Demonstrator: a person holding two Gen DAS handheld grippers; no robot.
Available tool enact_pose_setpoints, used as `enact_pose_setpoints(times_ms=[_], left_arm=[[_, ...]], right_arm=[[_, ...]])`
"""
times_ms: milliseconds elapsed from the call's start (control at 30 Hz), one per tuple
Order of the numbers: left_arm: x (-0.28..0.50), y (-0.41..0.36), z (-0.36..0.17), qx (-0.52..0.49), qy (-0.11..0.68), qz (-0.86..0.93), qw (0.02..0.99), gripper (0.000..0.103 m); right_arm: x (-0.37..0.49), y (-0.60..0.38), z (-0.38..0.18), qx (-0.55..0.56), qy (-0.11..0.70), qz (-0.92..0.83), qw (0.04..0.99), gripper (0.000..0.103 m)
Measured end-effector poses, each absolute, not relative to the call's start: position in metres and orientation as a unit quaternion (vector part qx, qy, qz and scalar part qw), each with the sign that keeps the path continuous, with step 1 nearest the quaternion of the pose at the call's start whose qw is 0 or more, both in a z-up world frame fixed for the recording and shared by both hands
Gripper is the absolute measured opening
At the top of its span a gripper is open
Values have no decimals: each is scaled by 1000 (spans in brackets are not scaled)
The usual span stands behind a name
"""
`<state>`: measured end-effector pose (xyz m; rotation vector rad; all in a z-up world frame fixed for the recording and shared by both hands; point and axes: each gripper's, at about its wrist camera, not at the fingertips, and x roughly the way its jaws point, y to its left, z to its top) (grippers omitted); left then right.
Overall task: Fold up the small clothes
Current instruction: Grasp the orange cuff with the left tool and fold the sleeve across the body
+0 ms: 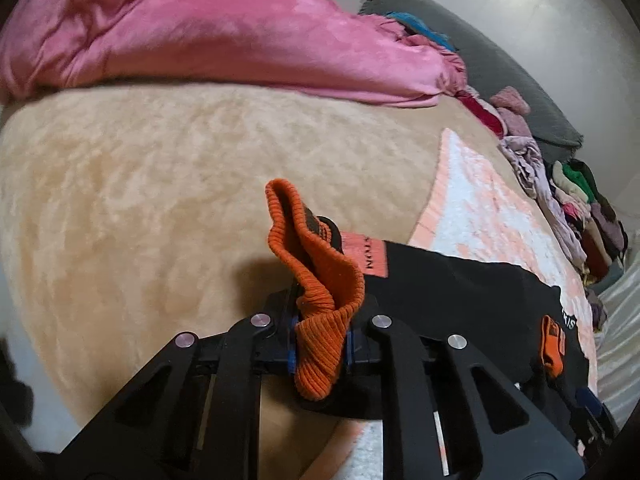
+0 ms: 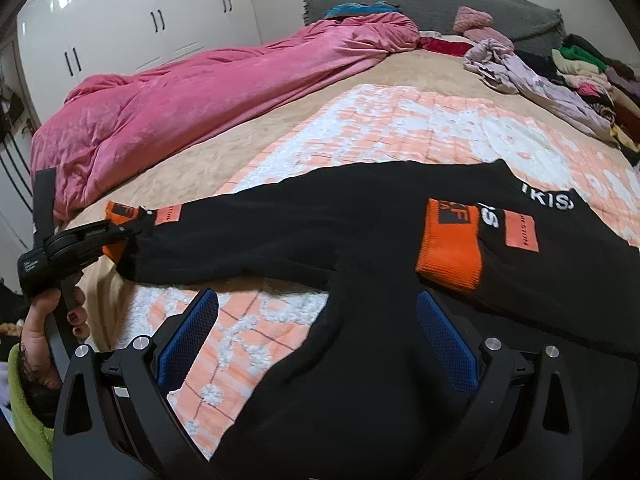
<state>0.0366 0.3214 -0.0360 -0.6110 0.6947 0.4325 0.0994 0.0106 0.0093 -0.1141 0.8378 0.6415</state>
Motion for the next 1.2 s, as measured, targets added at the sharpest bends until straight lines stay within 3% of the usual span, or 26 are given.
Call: enact_pose_setpoints(times_ms=[500,1200], left_arm=[[60,223,28,-223,301,90,923,7],[166,64,20,-144,374,-22,916,8]], right_arm=[[107,-88,15,26,399,240,885,98],[112,-205,8,124,394,149,898,98]])
